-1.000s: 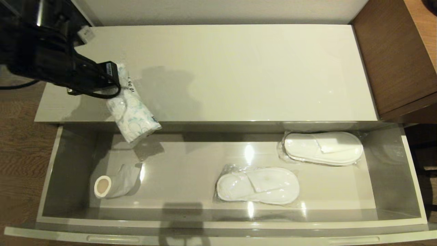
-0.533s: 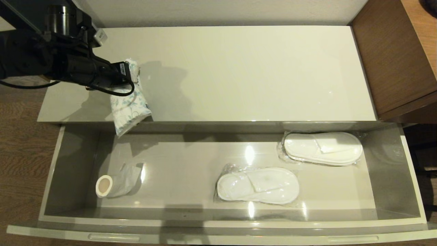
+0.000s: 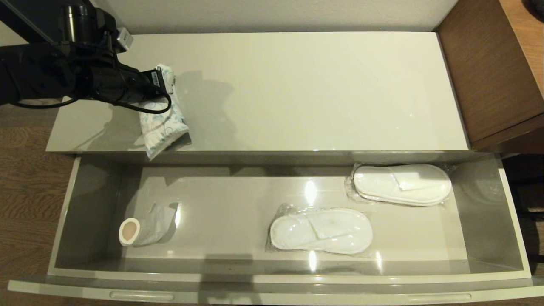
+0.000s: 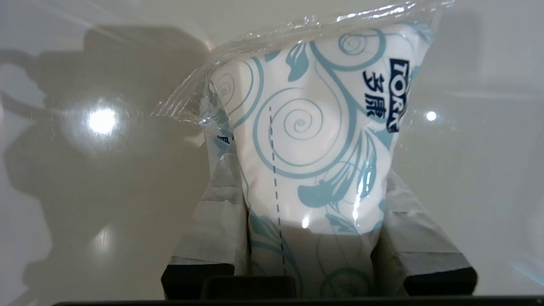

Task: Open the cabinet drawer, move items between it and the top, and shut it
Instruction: Place the tissue on the table

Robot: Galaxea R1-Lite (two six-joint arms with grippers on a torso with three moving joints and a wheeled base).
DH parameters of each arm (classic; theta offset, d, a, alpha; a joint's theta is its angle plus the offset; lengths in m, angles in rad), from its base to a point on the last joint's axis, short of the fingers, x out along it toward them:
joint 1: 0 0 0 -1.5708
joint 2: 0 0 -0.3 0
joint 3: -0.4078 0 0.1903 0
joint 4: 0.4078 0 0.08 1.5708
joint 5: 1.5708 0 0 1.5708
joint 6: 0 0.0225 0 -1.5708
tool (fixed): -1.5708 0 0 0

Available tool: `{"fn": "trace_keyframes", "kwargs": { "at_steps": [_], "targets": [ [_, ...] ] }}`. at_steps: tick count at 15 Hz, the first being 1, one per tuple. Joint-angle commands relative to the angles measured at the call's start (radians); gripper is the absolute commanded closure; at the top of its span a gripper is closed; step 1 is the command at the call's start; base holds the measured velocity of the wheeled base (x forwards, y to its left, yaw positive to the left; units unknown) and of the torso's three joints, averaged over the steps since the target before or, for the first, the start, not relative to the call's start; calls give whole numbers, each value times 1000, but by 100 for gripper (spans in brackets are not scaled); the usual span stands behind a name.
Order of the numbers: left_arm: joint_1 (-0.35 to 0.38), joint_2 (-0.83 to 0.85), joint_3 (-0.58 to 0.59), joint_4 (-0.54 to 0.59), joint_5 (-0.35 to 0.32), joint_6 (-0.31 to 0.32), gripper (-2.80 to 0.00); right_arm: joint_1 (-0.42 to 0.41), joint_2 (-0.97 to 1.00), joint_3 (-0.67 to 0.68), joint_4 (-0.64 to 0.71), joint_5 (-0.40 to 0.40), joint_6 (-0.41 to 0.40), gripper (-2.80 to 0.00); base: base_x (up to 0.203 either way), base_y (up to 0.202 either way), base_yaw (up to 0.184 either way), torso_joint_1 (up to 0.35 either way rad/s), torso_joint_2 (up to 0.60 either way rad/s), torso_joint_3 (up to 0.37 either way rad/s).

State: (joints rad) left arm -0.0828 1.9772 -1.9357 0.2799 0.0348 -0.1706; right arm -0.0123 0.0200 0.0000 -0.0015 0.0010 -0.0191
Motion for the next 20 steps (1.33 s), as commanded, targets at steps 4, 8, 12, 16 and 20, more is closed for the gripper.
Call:
{"fn": "trace_keyframes", "kwargs": {
  "at_steps": [4, 8, 12, 16, 20],
  "targets": [
    [-3, -60, 0, -21, 71, 10, 0, 0, 1, 2, 0, 1, 1, 0, 0, 0, 0, 0, 0, 0],
    [-5, -84, 3, -8, 73, 11, -280, 0, 1, 2, 0, 1, 1, 0, 0, 0, 0, 0, 0, 0],
    [-8, -97, 4, -5, 71, 10, -280, 0, 1, 2, 0, 1, 1, 0, 0, 0, 0, 0, 0, 0],
    [-19, -128, 15, -15, 69, -4, -280, 1, 1, 2, 0, 1, 1, 0, 0, 0, 0, 0, 0, 0],
    [-44, -213, 74, -17, 62, -10, -280, 0, 1, 2, 0, 1, 1, 0, 0, 0, 0, 0, 0, 0]
  ]
}}
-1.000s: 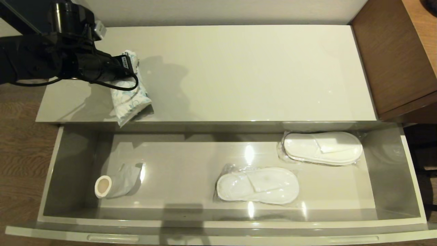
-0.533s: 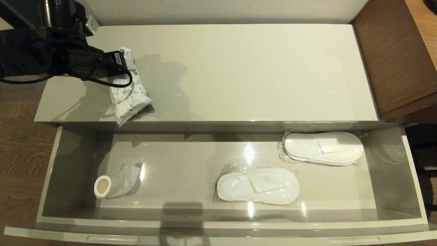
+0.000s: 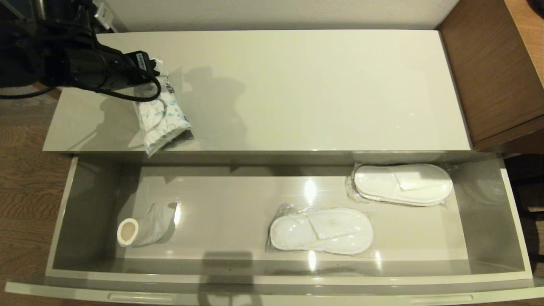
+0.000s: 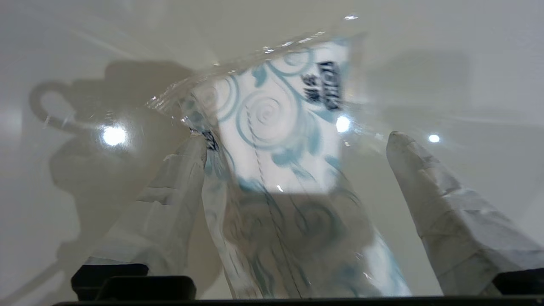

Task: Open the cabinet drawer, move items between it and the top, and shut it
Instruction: Place the tissue on the table, then close the drawer

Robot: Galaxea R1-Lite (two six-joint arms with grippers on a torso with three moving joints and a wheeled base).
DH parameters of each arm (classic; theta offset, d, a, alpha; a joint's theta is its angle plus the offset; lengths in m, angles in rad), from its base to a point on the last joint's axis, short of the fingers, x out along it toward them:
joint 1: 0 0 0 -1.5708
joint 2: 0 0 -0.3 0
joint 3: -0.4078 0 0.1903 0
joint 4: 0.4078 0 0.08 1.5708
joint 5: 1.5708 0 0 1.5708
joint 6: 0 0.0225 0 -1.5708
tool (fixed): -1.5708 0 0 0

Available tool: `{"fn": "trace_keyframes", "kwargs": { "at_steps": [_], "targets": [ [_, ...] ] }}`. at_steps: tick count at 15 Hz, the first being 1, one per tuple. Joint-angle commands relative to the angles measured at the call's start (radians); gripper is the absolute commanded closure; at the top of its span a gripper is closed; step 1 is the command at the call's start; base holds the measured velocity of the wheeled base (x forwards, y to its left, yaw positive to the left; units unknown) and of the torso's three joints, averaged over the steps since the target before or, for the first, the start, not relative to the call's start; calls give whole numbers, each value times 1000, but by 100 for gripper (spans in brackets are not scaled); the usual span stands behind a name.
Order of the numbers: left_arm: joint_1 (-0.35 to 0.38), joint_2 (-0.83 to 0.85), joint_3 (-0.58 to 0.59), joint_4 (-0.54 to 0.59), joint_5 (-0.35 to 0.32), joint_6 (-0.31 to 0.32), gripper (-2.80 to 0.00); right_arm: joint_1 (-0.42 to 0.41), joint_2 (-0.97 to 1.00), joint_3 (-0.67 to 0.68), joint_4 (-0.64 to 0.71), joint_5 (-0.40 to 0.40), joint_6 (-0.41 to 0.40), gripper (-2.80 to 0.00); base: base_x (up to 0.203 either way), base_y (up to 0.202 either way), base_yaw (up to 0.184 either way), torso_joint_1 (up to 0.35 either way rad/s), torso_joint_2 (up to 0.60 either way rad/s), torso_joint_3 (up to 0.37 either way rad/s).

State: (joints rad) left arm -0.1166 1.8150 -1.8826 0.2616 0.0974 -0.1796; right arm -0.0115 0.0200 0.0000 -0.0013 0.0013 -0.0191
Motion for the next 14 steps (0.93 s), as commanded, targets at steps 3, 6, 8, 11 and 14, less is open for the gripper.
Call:
{"fn": "trace_keyframes", "kwargs": {
  "at_steps": [3, 6, 8, 11, 14],
  "targets": [
    [-30, -162, 107, 11, -1, 1, -280, -1, 1, 2, 0, 0, 1, 0, 0, 0, 0, 0, 0, 0],
    [-70, -314, 264, 24, 1, 8, -280, -1, 1, 2, 0, 0, 1, 0, 0, 0, 0, 0, 0, 0],
    [-102, -410, 350, 56, 5, 9, 0, -1, 1, 2, 0, 0, -1, 0, 0, 0, 0, 0, 0, 0],
    [-120, -587, 462, 176, 8, 7, 0, 1, 1, 2, 0, 0, -1, 0, 0, 0, 0, 0, 0, 0],
    [-59, -785, 556, 344, 4, 2, 0, -1, 1, 2, 0, 0, 1, 0, 0, 0, 0, 0, 0, 0]
  ]
}}
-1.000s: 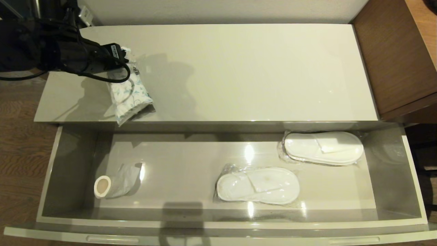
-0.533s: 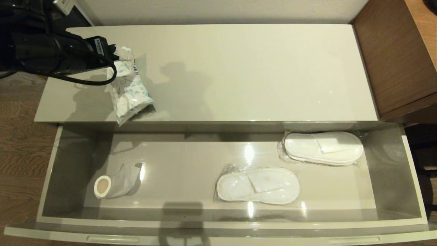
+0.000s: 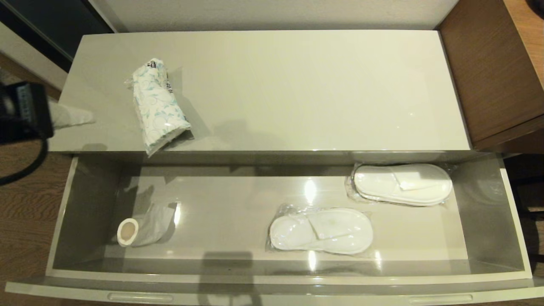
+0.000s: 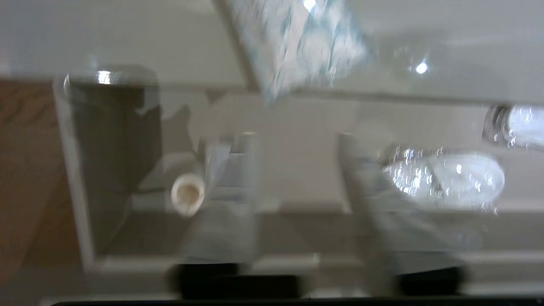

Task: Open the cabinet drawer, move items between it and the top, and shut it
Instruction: Close the drawer

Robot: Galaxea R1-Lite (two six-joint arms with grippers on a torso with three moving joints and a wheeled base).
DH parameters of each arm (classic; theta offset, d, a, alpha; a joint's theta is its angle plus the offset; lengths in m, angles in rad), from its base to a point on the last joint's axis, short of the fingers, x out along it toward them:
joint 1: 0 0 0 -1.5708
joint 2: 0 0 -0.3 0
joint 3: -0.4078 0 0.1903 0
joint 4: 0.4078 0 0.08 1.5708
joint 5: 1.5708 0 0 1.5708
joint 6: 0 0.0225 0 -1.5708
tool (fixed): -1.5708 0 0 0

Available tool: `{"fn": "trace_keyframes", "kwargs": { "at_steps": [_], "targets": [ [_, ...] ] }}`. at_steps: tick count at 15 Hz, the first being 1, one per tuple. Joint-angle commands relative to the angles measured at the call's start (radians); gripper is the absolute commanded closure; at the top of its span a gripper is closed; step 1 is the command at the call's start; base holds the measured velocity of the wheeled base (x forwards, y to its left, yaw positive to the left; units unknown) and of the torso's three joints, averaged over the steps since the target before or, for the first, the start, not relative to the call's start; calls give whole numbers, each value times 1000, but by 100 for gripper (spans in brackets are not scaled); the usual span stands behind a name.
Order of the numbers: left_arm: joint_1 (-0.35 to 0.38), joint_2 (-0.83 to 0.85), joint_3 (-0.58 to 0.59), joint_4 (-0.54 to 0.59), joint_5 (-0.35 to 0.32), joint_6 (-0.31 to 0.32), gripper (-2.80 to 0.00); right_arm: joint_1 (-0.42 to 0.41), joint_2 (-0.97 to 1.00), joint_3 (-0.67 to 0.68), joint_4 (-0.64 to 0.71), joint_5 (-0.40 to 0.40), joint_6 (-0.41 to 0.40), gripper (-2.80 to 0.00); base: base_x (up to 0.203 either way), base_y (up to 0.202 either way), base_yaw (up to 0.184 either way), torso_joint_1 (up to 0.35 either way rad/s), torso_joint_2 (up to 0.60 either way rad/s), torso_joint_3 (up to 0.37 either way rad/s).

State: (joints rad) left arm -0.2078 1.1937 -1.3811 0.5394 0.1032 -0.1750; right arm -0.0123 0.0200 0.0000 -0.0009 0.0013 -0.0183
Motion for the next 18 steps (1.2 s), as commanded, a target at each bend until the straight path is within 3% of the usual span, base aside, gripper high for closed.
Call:
{"fn": "trace_keyframes", "kwargs": {
  "at_steps": [1, 7, 10, 13, 18],
  "targets": [
    [59, -217, 93, 111, -5, -3, 0, 1, 1, 2, -1, 0, -1, 0, 0, 0, 0, 0, 0, 0],
    [184, -665, 265, 478, -98, -1, 0, 0, 1, 2, -1, 0, 0, 0, 0, 0, 0, 0, 0, 0],
    [237, -775, 342, 593, -128, 6, 0, 0, 1, 2, -1, 0, -2, 0, 0, 0, 0, 0, 0, 0],
    [231, -877, 445, 652, -125, 55, 0, 0, 1, 2, -1, 0, 0, 0, 0, 0, 0, 0, 0, 0],
    [220, -1066, 634, 652, -121, 165, 0, 1, 1, 2, -1, 0, 0, 0, 0, 0, 0, 0, 0, 0]
  ]
}}
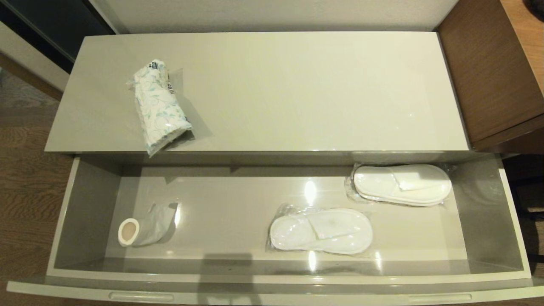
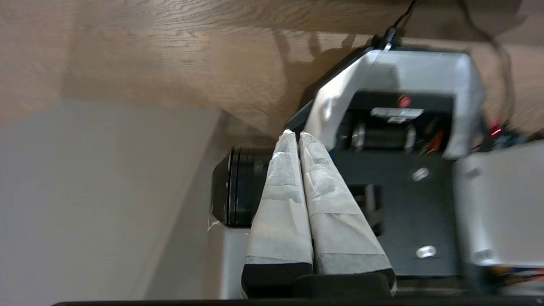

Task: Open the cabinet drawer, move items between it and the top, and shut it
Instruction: Close the drawer

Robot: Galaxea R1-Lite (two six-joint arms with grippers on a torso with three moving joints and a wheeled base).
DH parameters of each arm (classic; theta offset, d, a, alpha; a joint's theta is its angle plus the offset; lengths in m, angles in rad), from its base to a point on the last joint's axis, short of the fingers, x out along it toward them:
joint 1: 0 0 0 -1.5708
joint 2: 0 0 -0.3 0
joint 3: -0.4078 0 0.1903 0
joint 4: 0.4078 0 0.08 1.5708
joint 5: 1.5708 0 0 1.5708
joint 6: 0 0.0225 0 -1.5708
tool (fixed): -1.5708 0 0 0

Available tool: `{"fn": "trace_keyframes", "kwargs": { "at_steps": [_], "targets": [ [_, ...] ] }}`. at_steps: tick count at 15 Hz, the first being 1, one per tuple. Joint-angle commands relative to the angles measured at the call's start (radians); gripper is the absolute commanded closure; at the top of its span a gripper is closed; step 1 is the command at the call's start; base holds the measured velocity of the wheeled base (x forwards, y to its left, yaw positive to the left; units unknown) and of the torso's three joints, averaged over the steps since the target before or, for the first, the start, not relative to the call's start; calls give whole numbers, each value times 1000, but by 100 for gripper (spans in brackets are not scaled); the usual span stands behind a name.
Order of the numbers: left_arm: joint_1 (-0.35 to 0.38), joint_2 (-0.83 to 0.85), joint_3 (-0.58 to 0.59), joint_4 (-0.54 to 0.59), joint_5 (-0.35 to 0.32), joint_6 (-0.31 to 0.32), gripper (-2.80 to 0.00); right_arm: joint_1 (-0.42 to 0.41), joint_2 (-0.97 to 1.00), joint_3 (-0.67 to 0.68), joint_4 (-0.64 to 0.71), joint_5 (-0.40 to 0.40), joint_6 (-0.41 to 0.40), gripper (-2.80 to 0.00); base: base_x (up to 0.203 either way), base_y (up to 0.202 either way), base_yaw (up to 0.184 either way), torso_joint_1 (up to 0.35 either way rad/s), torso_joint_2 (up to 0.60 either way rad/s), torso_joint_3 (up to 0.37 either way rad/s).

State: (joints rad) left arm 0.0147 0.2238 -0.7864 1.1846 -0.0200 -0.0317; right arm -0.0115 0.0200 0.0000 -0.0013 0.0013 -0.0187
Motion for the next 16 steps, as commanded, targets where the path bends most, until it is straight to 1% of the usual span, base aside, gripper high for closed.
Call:
{"fn": "trace_keyframes", "kwargs": {
  "at_steps": [1, 3, 4, 6, 7, 8, 9, 10, 11, 12, 13, 15, 16],
  "targets": [
    [-5, -146, 57, 5, 5, 44, 0, -1, 1, 2, 0, 0, 0, 0, 0, 0, 0, 0, 0, 0],
    [-8, -219, 83, -1, 11, 100, 0, -1, 1, 2, 0, 0, 0, 0, 0, 0, 0, 0, 0, 0],
    [-8, -221, 86, 1, 73, 130, 0, -1, 1, 2, 0, 0, 0, 0, 0, 0, 0, 0, 0, 0],
    [-8, -221, 89, -4, 218, 136, 0, -1, 1, 2, 0, 0, 0, 0, 0, 0, 0, 0, 0, 0],
    [-8, -221, 79, -22, 317, 130, 0, -1, 1, 2, 0, 0, -1, 0, 0, 0, 0, 0, 0, 0],
    [-9, -221, 68, -71, 349, 117, 0, -1, 1, 2, 0, 0, -1, 0, 0, 0, 0, 0, 0, 0],
    [-9, -221, 78, -143, 352, 103, 0, -1, 1, 2, 0, 0, 0, 0, 0, 0, 0, 0, 0, 0],
    [-9, -221, 115, -253, 351, 94, 0, -1, 1, 2, 0, 0, 0, 0, 0, 0, 0, 0, 0, 0],
    [-9, -221, 175, -394, 346, 90, 0, -1, 1, 2, 0, 0, 0, 0, 0, 0, 0, 0, 0, 0],
    [-8, -222, 214, -472, 339, 87, 0, -1, 1, 2, 0, 0, -1, 0, 0, 0, 0, 0, 0, 0],
    [-8, -222, 267, -577, 320, 87, 0, -1, 1, 2, 0, 0, 0, 0, 0, 0, 0, 0, 0, 0],
    [-8, -221, 478, -915, 253, 97, 0, -1, 1, 2, 0, 0, 0, 0, 0, 0, 0, 0, 0, 0],
    [-8, -221, 593, -1093, 199, 109, 0, -1, 1, 2, 0, 0, 0, 0, 0, 0, 0, 0, 0, 0]
  ]
}}
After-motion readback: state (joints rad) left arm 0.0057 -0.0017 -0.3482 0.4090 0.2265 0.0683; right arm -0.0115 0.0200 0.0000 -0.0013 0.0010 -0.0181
